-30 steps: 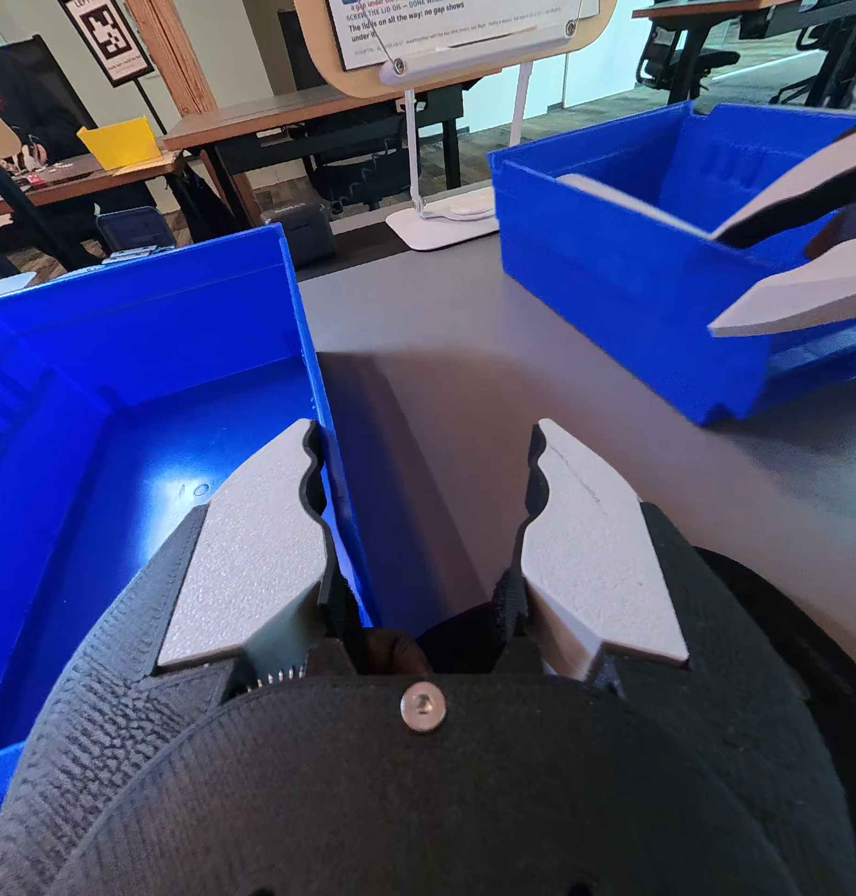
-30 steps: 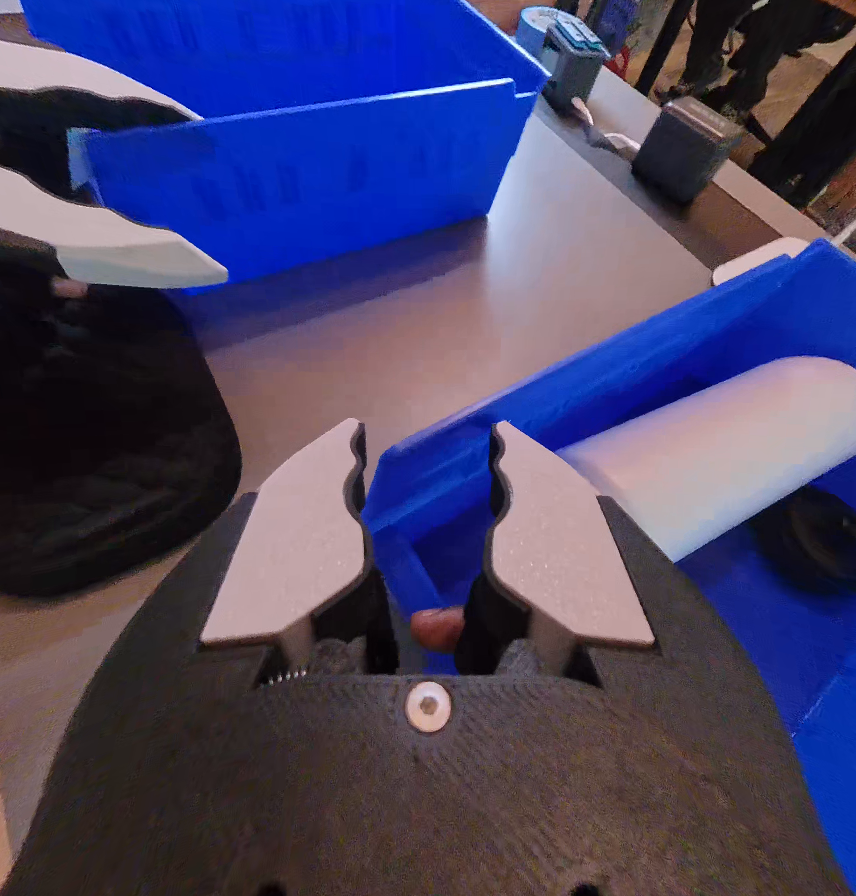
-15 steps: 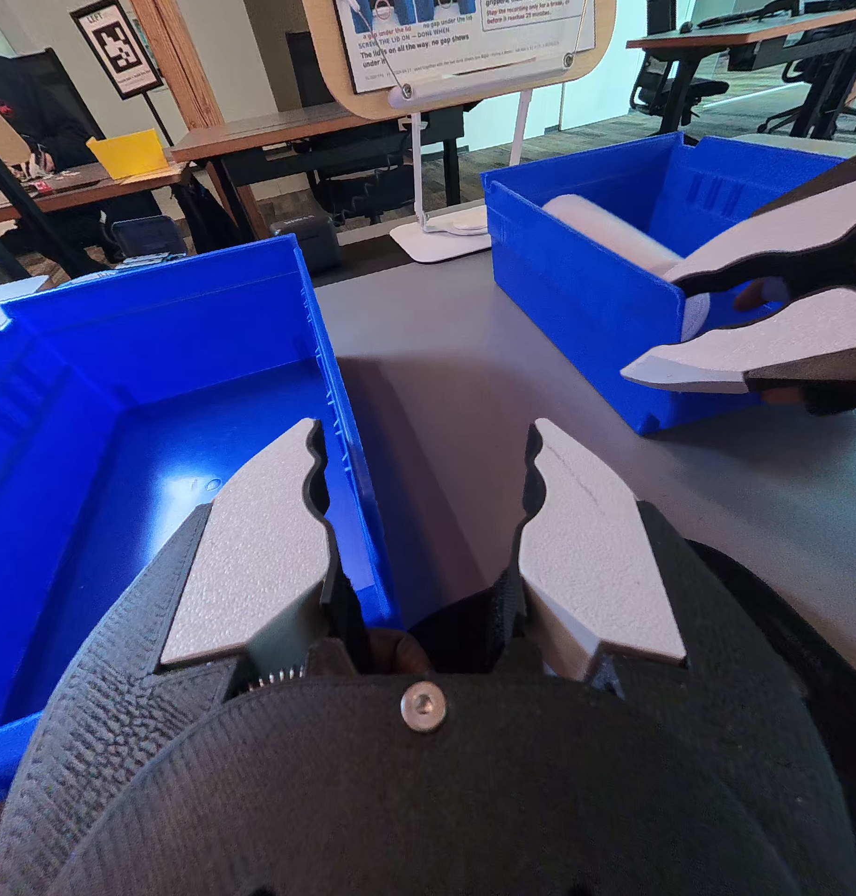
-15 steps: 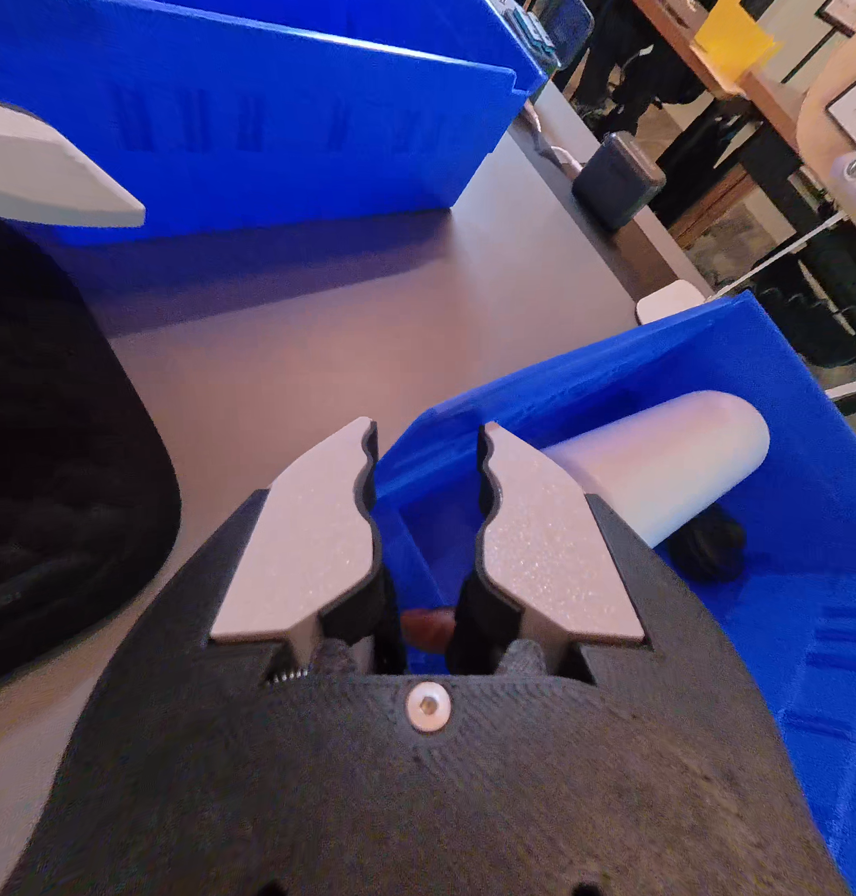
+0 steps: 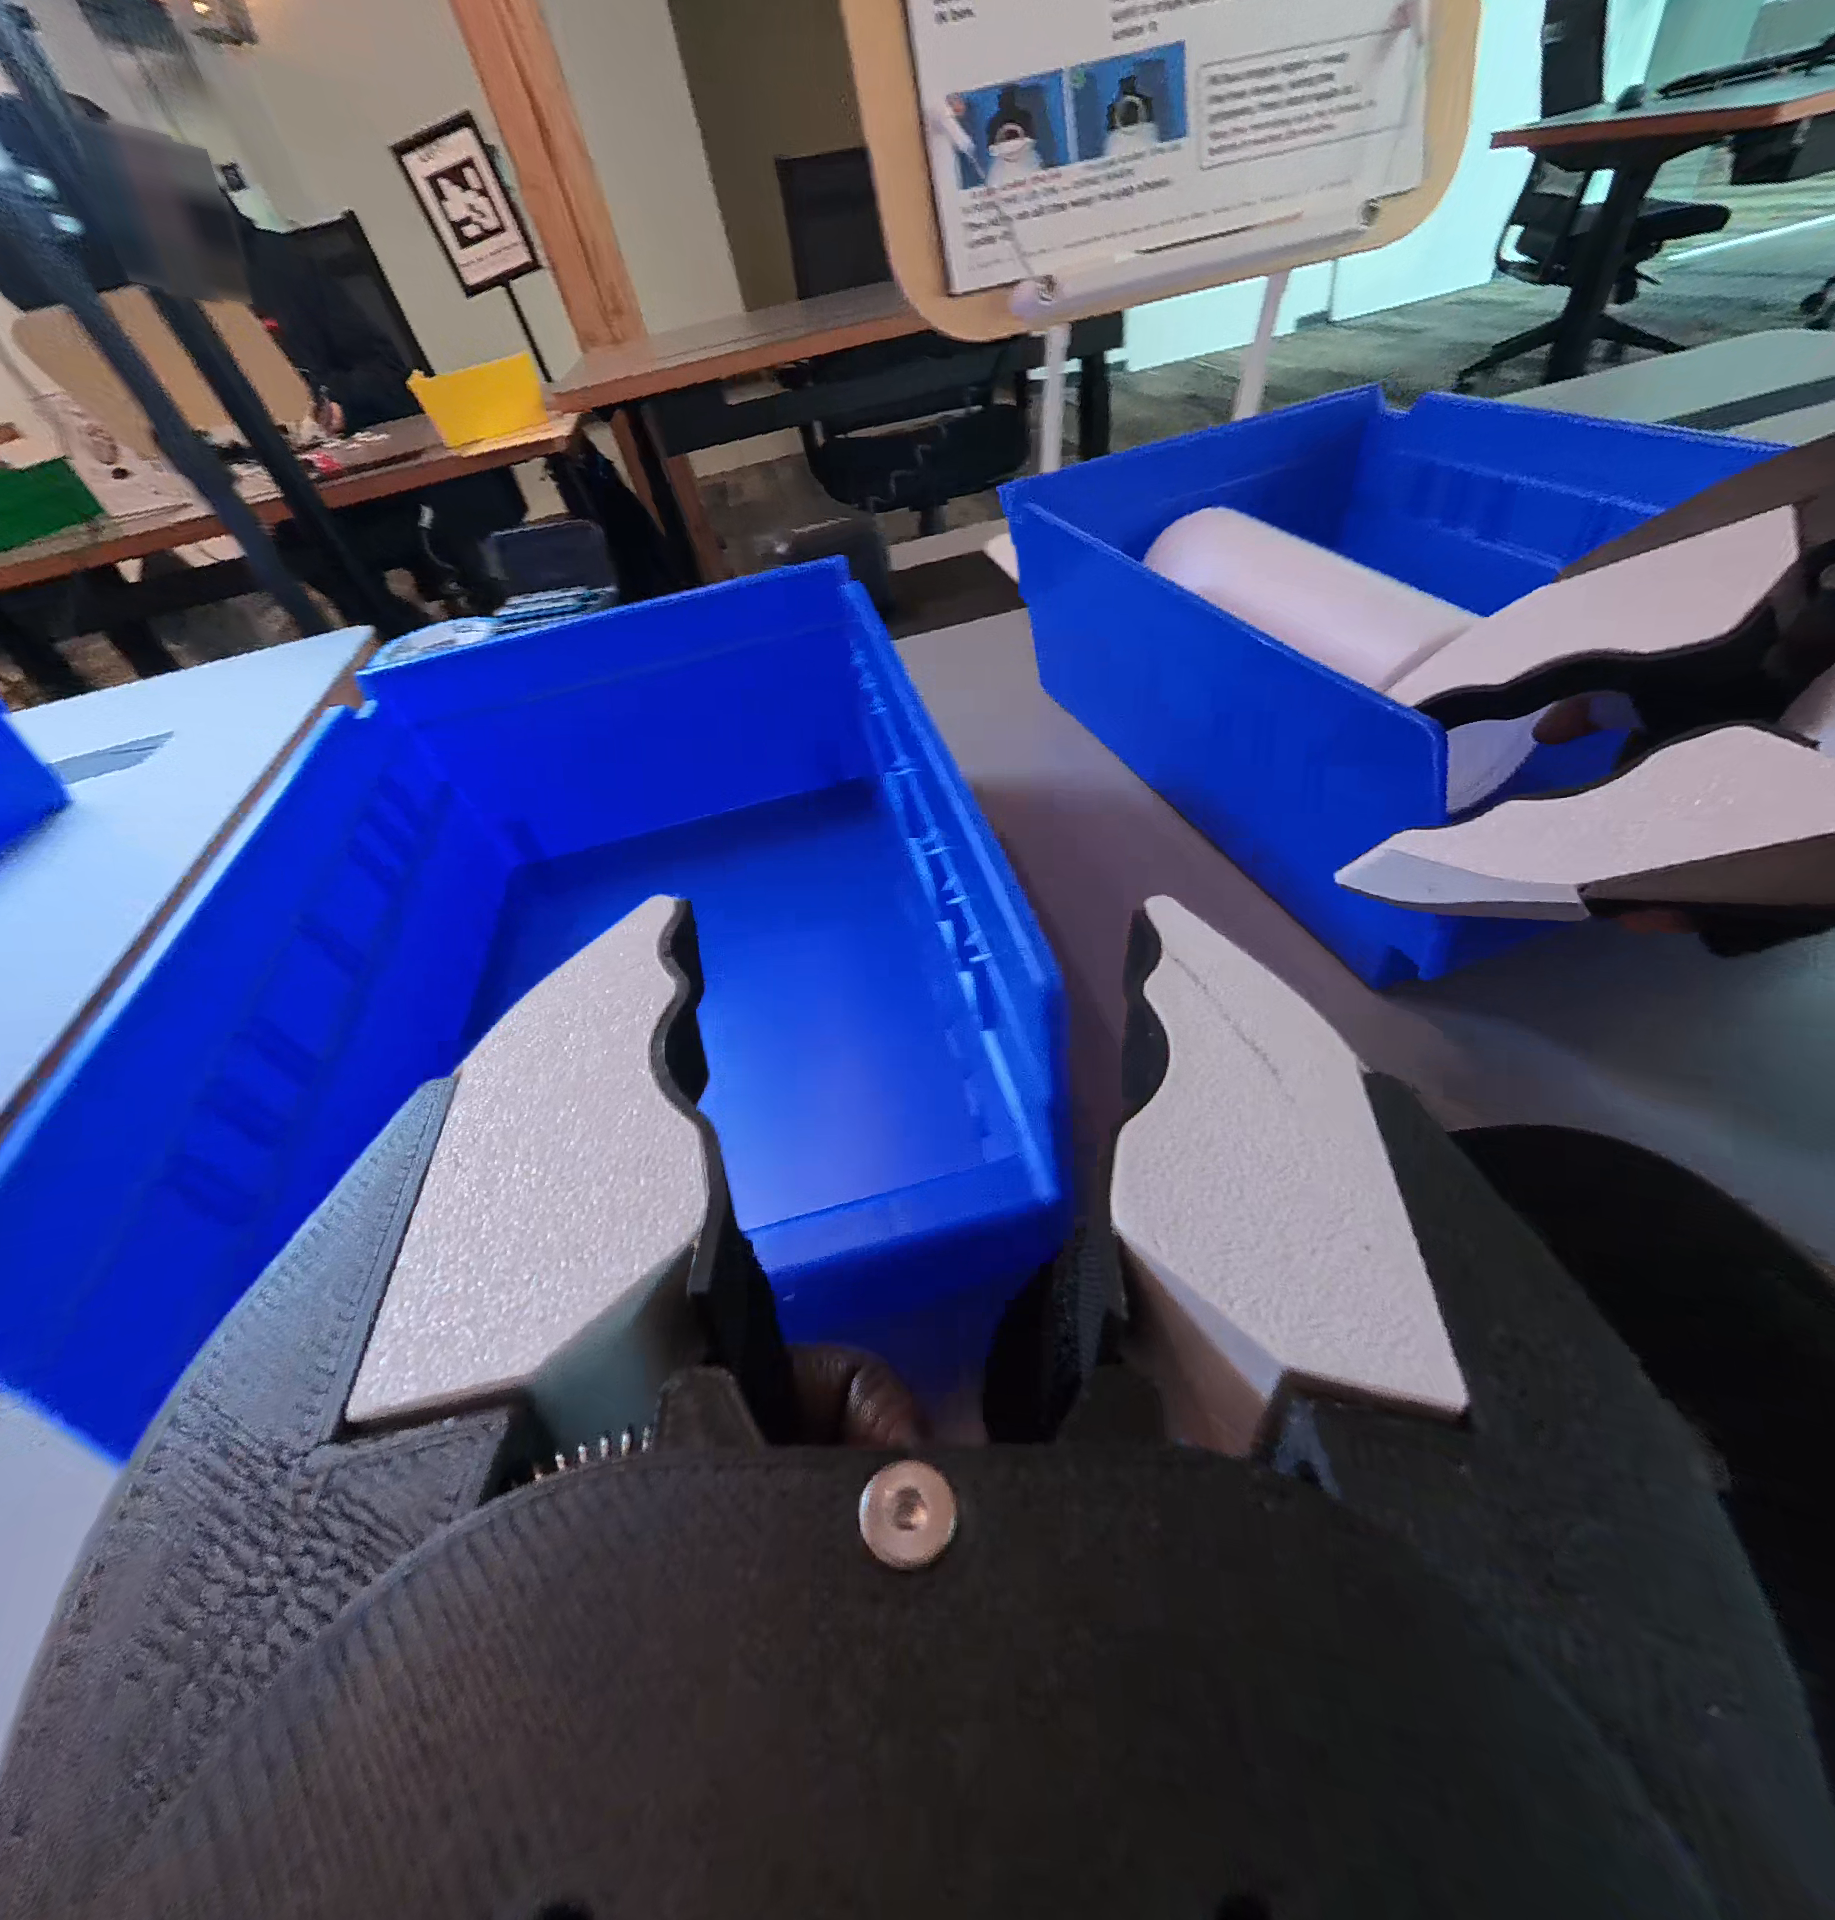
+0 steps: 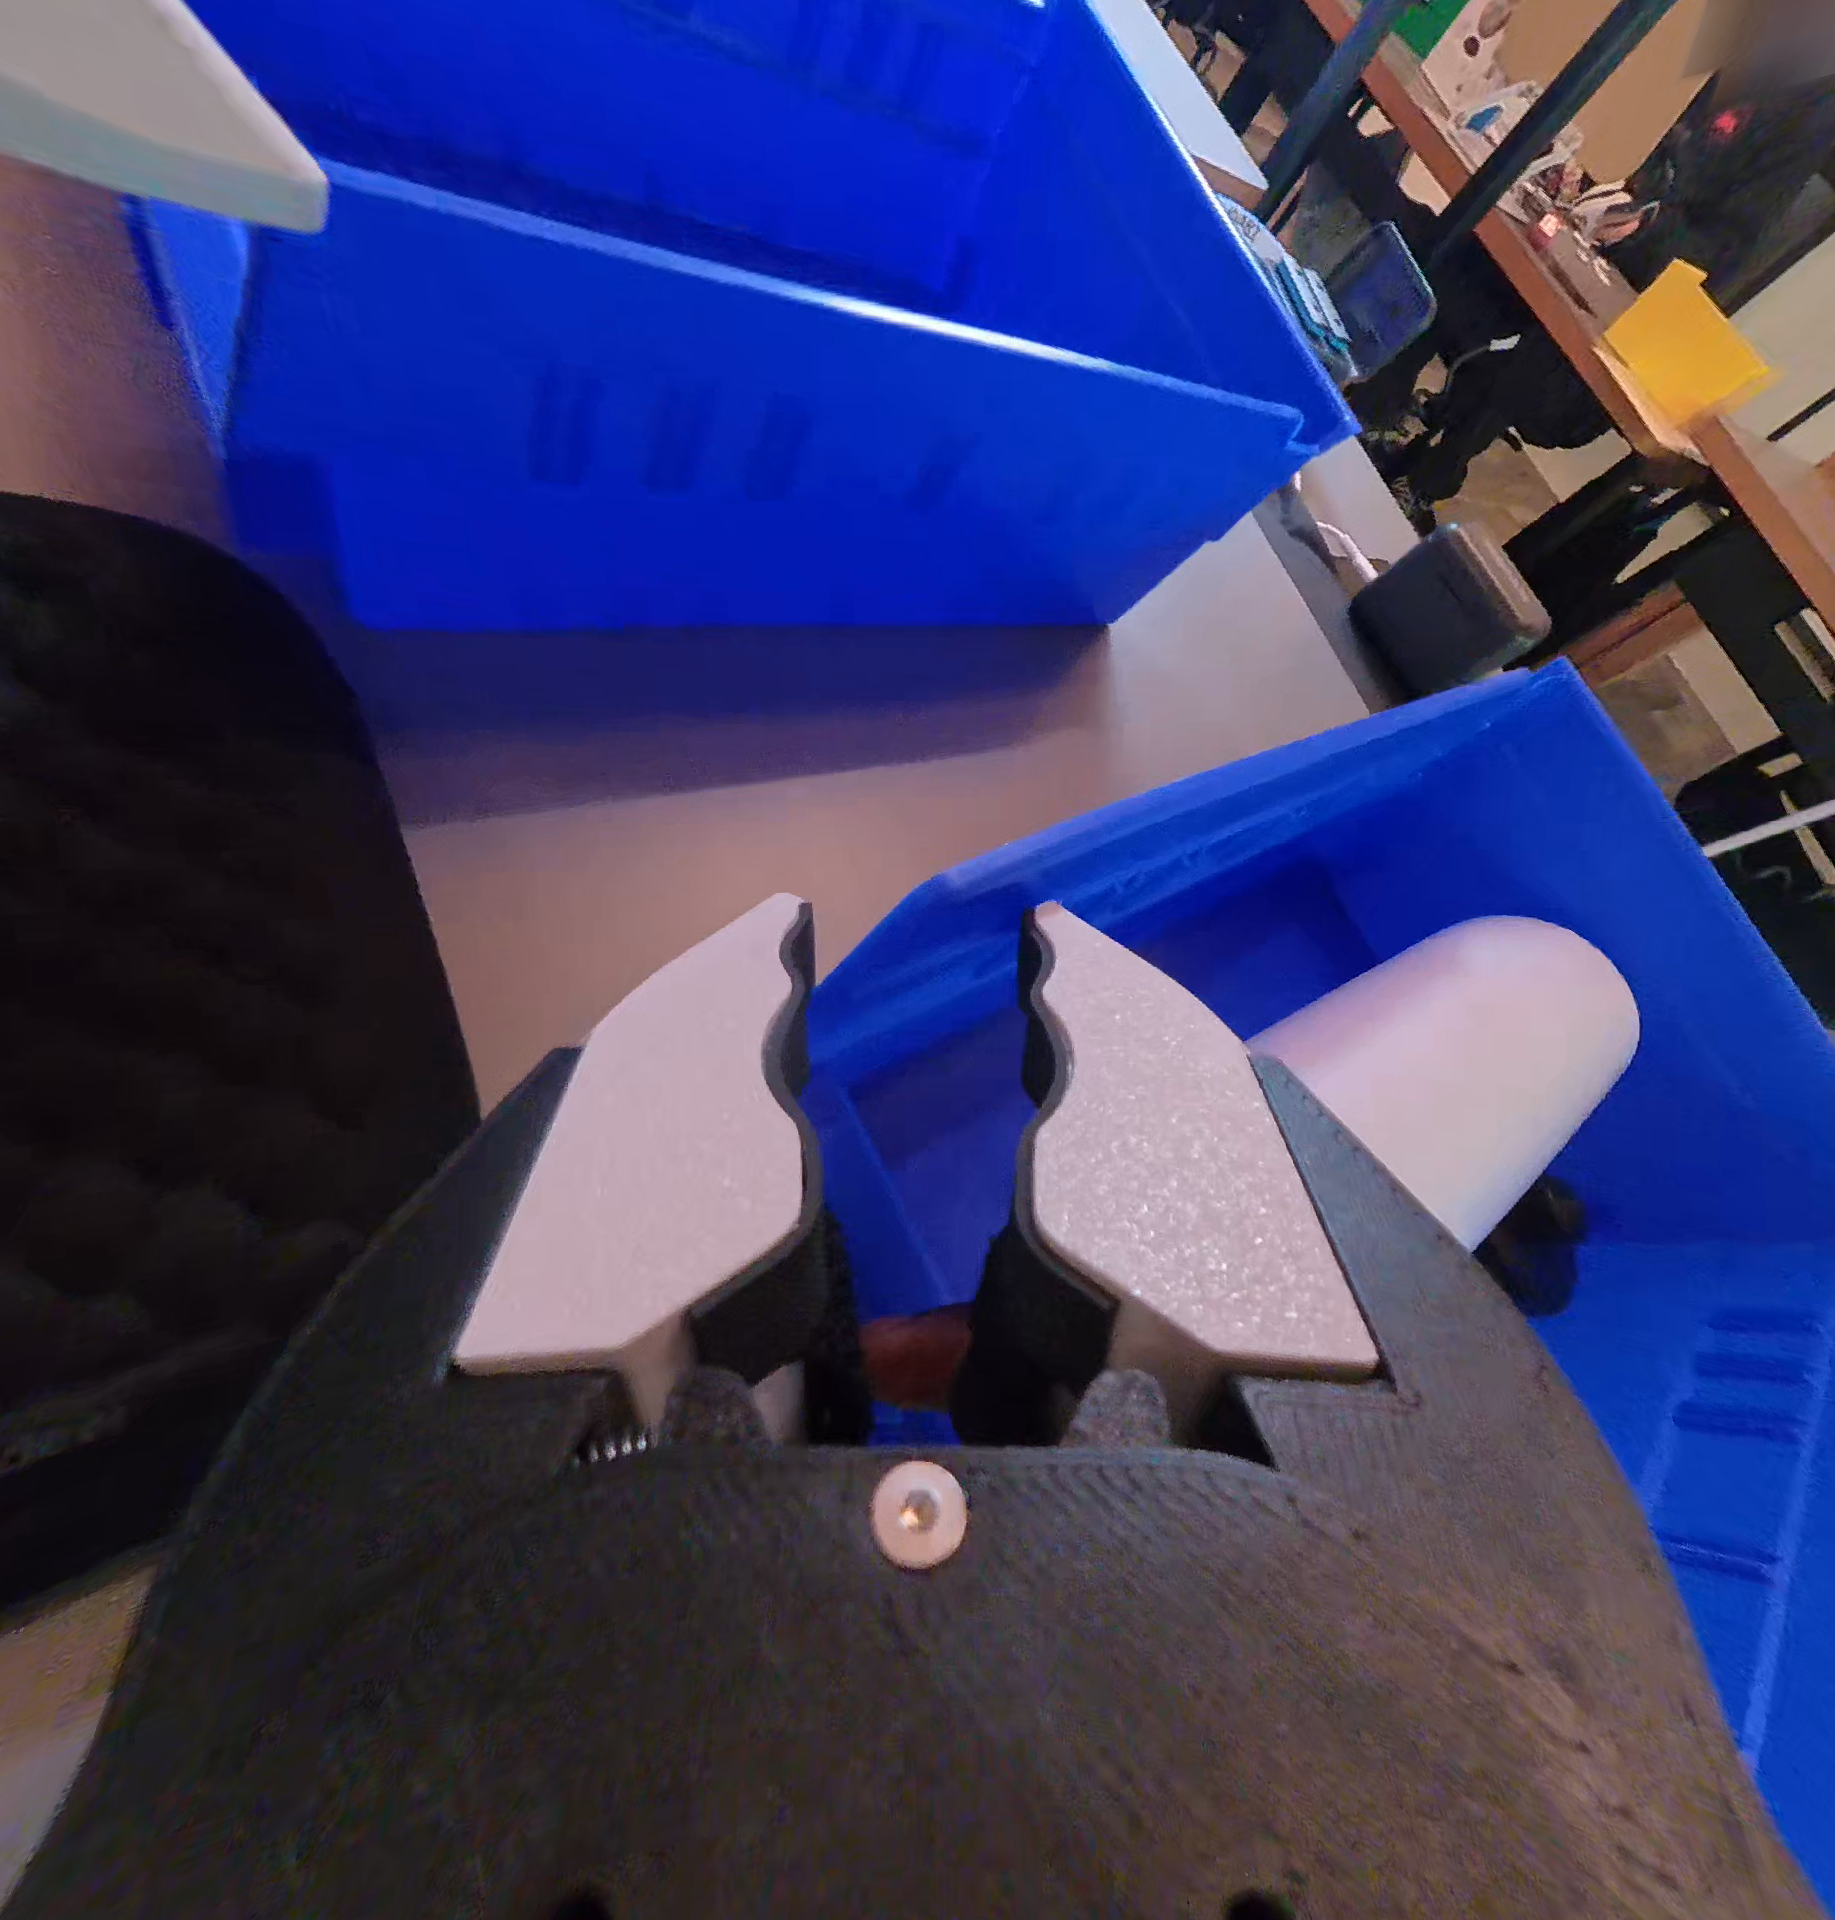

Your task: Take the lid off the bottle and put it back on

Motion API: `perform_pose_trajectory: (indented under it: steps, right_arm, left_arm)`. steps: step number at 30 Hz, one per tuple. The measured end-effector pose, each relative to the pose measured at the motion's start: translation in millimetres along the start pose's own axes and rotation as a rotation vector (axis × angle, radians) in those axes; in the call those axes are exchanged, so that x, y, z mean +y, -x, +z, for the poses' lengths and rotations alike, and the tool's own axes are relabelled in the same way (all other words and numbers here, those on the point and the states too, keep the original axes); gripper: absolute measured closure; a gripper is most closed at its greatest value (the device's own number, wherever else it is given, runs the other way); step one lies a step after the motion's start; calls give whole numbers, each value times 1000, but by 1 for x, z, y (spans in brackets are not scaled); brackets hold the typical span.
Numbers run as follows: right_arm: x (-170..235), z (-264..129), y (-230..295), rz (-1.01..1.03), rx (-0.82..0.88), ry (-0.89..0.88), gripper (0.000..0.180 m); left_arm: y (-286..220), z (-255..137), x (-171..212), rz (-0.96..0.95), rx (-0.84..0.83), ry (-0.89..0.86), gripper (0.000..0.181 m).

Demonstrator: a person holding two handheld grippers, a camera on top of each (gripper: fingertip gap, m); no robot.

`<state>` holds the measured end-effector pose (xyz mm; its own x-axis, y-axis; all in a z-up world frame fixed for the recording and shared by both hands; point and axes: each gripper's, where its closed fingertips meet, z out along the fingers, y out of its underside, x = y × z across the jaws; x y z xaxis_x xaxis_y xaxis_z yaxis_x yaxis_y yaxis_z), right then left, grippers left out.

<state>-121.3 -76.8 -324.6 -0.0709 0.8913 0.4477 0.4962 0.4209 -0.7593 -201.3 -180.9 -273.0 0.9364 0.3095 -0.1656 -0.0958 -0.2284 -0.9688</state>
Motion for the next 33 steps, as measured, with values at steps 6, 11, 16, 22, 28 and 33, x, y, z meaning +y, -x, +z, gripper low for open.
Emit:
perform_pose_trajectory:
  steps: [6,11,16,22,28,33]
  right_arm:
    - [-19,18,12,-34,-48,-24,141]
    - [-35,32,22,-35,-81,-88,142]
    - [-45,38,31,-51,-116,-139,142]
    - [-46,37,34,-100,-171,-196,142]
    - [-47,33,37,-112,-272,-298,143]
    - [-54,20,33,-22,-254,-332,124]
  left_arm:
    - [50,-28,3,-39,-138,-21,103]
    - [86,-50,13,-57,-242,-10,104]
    - [107,-64,20,-73,-297,-1,103]
    - [129,-69,40,-118,-348,46,102]
    - [150,-71,66,-143,-418,126,102]
    - [160,-67,82,-194,-422,118,103]
